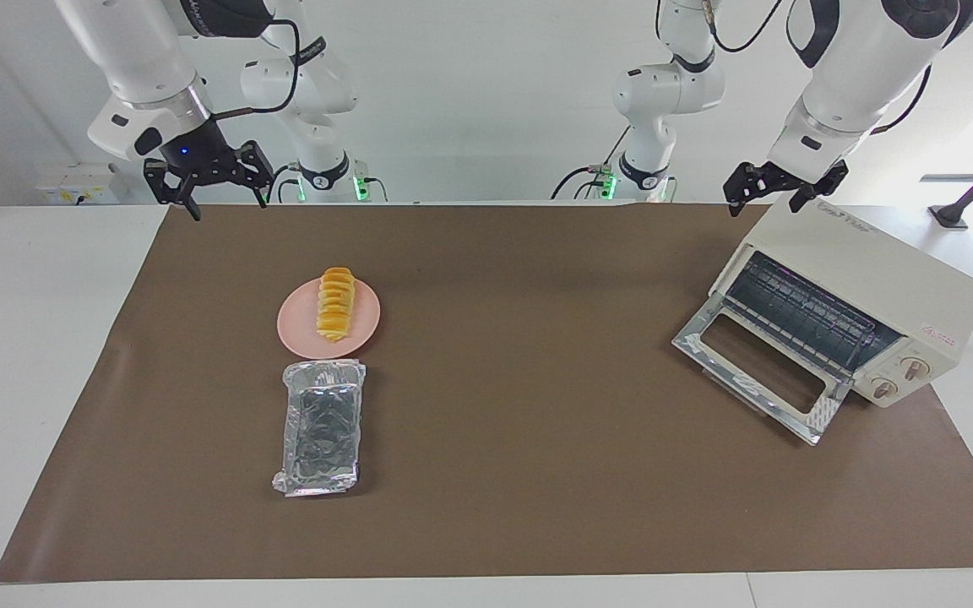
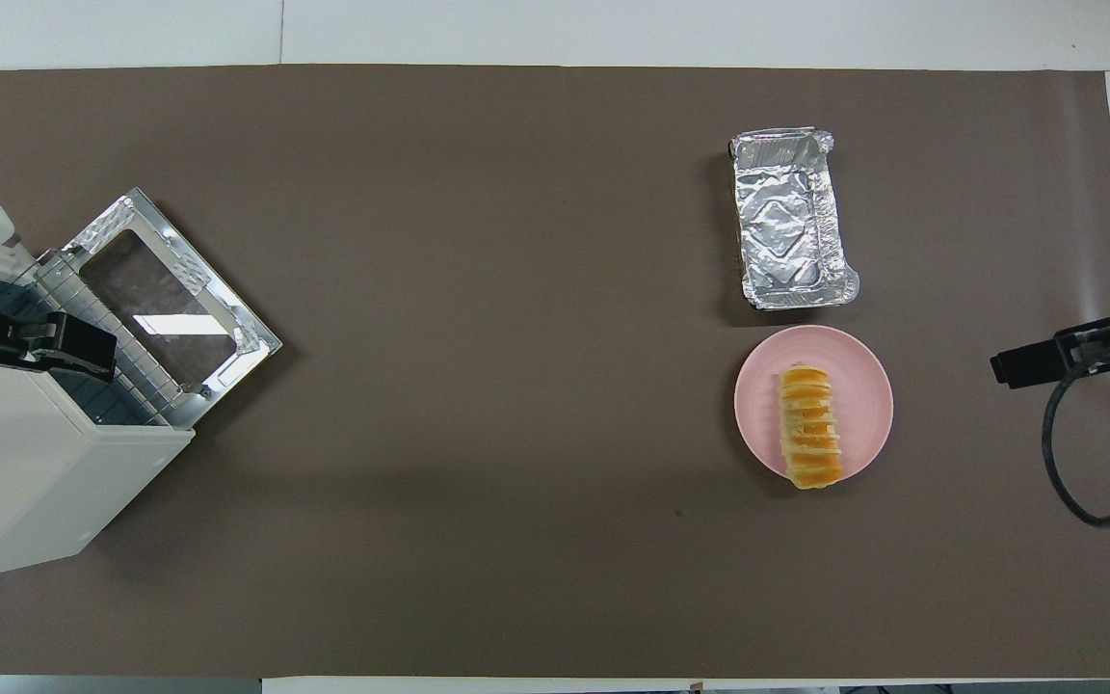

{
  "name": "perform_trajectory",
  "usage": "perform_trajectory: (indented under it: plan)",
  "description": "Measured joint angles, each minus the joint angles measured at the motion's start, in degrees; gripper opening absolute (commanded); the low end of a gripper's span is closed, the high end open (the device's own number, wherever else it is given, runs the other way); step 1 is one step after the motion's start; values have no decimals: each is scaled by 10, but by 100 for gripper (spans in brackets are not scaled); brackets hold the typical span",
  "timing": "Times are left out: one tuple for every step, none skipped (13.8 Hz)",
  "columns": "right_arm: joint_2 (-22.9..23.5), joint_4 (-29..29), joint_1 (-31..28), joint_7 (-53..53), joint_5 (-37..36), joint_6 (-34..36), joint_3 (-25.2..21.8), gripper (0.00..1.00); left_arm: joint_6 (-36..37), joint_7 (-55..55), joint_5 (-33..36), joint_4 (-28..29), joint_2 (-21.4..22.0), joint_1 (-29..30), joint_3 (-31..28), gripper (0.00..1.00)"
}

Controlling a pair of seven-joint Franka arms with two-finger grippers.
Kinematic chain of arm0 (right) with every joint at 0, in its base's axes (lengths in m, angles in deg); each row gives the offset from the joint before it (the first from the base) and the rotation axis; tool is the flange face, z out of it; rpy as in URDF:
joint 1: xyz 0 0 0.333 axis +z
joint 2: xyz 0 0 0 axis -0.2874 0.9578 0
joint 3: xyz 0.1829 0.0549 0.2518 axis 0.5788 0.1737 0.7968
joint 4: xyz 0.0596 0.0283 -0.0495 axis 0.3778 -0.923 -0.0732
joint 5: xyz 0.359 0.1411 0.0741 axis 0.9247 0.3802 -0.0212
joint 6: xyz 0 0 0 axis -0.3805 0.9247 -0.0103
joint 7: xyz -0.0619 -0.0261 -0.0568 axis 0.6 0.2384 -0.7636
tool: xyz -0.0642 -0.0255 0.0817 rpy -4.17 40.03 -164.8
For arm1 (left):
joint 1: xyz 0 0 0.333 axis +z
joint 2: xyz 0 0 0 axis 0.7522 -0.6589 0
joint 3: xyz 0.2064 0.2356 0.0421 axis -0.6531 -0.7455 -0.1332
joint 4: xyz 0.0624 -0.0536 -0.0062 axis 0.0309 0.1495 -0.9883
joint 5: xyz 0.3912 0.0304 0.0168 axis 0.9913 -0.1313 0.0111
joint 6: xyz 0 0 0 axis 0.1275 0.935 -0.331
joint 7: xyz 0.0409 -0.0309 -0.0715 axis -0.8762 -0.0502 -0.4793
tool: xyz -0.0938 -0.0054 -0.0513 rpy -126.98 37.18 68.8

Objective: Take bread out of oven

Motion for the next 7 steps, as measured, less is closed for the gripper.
perform_trajectory:
  plan:
    - [9,7,0,0,0,1,0,100,0,0,0,0,0,0,0,100]
    - [17,10,0,-2,0,-1,1,100,0,0,0,0,0,0,0,100]
    - [25,10,1,-7,0,-5,1,100,0,0,0,0,0,0,0,100]
    - [32,10,1,-16,0,-7,1,100,0,0,0,0,0,0,0,100]
    - [37,10,1,-20,0,-8,1,100,0,0,0,0,0,0,0,100]
    - [40,10,1,-23,0,-9,1,100,0,0,0,0,0,0,0,100]
    - [40,11,1,-24,0,-9,1,100,0,0,0,0,0,0,0,100]
